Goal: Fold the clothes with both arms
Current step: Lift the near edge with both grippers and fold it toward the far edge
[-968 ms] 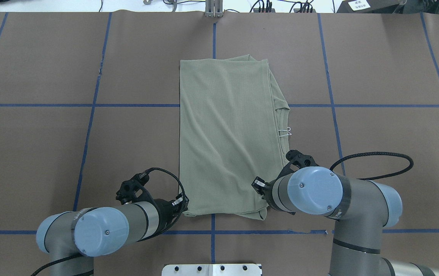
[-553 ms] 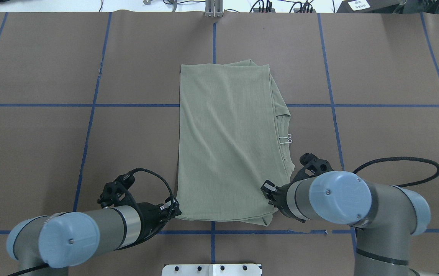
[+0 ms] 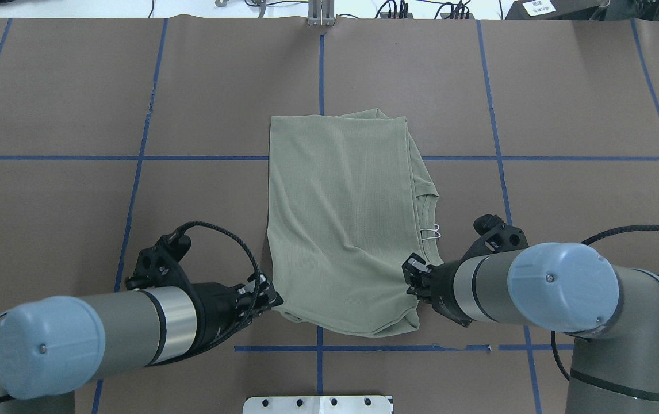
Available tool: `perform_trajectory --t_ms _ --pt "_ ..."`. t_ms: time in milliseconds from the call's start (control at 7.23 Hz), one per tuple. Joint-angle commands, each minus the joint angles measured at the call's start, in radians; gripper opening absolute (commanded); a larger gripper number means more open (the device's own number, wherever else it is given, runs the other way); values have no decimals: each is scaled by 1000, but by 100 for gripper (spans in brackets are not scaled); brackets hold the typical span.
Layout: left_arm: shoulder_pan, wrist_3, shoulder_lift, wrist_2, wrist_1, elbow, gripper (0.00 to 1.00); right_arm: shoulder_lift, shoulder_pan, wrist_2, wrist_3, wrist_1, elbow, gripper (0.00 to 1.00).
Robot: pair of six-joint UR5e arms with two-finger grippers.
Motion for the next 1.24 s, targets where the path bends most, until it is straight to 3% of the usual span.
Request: perform_trajectory --t_ms 0,138,415,692,830,968,1107 --pt "-189 107 -119 -43 7 171 0 151 189 98 -58 0 -171 0" --pt "-253 182 -142 -45 3 251 0 221 259 143 -99 5 -268 0" --pt "-314 224 -174 -45 -136 422 0 302 302 152 -171 8 -426 0" --pt "-343 239 -270 -42 -174 593 0 413 325 160 -201 11 -605 0" --pt "-348 239 -283 -40 -245 651 0 421 331 160 -207 53 -646 0" --pt "-358 260 -292 -40 -311 725 0 424 359 196 -243 174 -751 0" --pt "-383 280 -358 -36 -403 886 7 460 394 242 -361 261 -892 0"
